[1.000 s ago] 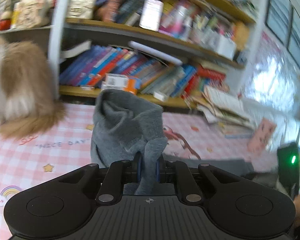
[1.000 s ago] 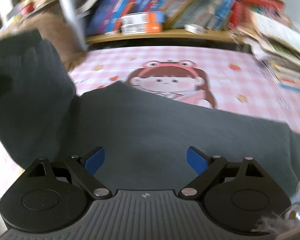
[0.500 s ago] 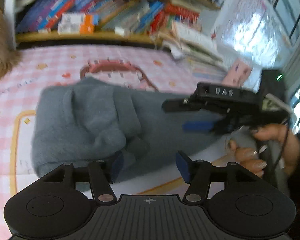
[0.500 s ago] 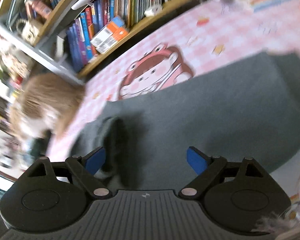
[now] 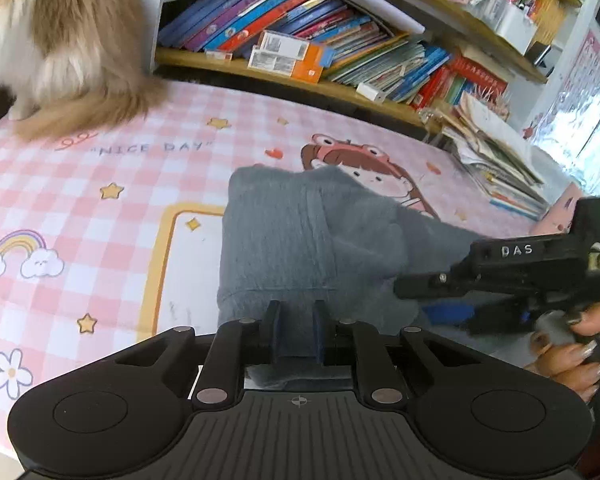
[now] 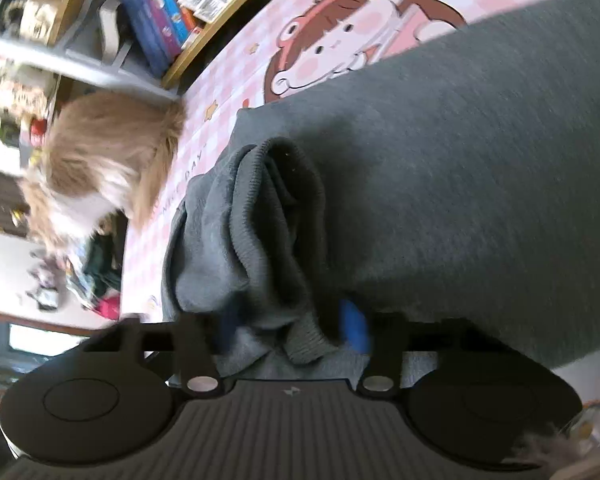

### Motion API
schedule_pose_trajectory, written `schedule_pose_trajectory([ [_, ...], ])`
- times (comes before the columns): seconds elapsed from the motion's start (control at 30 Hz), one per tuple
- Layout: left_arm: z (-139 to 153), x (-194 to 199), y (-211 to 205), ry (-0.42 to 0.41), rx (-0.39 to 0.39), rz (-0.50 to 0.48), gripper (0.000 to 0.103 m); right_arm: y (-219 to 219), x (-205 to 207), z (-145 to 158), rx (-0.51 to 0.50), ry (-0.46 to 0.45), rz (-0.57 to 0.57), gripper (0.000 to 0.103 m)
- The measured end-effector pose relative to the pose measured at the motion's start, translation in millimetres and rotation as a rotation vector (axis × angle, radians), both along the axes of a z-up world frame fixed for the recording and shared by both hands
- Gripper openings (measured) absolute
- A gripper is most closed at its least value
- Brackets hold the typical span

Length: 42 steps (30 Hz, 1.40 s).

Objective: Fold clothes

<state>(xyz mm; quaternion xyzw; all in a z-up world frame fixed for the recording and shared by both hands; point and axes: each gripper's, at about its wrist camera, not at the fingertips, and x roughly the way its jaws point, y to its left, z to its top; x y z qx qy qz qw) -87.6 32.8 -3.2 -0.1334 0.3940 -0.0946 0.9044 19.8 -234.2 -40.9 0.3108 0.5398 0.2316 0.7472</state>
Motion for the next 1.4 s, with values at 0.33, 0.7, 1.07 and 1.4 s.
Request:
schedule_pose_trajectory([
  [0.33, -4, 10, -9, 0.009, -0.031, -0.101, 0.015, -41, -23, 19, 0.017, -0.129, -0.134, 0.01],
  [0.7, 10, 15, 10, -0.031, -0.061, -0.09, 0.016, -32, -35, 42, -0.098, -0.304, -0.106, 0.027],
  [1.07, -16, 28, 1, 0.01, 0.009, -0.169, 0.016, 20, -28, 21, -0.379, -0.36, 0.112, 0.006],
  [1.4, 8, 10, 6, -0.068, -0.002, -0.19, 0.017, 26, -48, 49, -0.389, -0.463, 0.131, 0.011],
])
